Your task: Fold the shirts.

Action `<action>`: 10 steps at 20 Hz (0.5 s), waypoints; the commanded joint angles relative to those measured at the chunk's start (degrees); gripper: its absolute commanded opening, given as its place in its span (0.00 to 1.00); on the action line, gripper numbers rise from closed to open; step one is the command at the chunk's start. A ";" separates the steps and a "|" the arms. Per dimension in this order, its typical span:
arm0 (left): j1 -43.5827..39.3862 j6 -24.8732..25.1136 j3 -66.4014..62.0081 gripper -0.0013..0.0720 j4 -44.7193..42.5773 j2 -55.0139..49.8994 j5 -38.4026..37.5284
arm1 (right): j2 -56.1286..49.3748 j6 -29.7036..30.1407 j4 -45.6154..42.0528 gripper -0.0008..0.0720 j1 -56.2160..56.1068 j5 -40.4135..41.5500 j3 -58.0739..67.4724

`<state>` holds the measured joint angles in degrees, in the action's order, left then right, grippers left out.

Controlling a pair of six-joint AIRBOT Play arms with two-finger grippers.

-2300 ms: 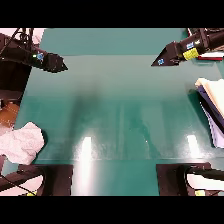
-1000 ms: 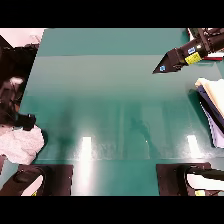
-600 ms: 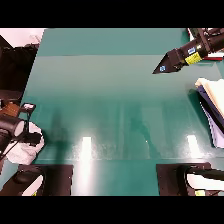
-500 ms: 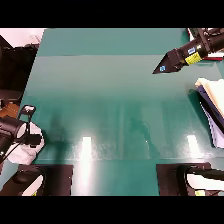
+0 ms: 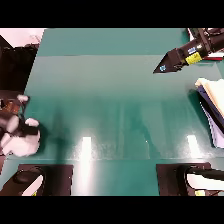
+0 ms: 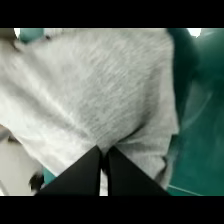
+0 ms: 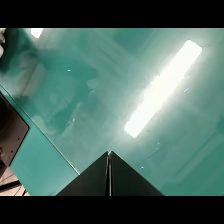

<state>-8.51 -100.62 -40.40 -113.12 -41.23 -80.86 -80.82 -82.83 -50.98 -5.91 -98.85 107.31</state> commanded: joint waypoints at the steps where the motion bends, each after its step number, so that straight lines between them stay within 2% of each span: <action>1: -0.02 10.54 -20.41 0.05 13.18 0.07 -0.59 | 0.63 -0.07 0.39 0.03 1.81 1.60 0.09; 5: -0.02 18.64 -42.56 0.04 37.03 0.04 2.16 | 3.58 -0.07 0.39 0.03 4.79 7.50 0.09; 8: -0.02 22.16 -50.14 0.04 48.94 -2.58 2.05 | 6.05 -0.07 0.42 0.03 7.06 12.63 0.09; 10: -0.02 26.29 -52.89 0.04 57.20 -6.64 2.05 | 7.65 -0.07 0.39 0.03 8.31 14.88 0.09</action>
<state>-8.58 -80.55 -86.48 -71.24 -44.27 -79.33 -75.22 -82.85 -50.59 0.54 -88.66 107.35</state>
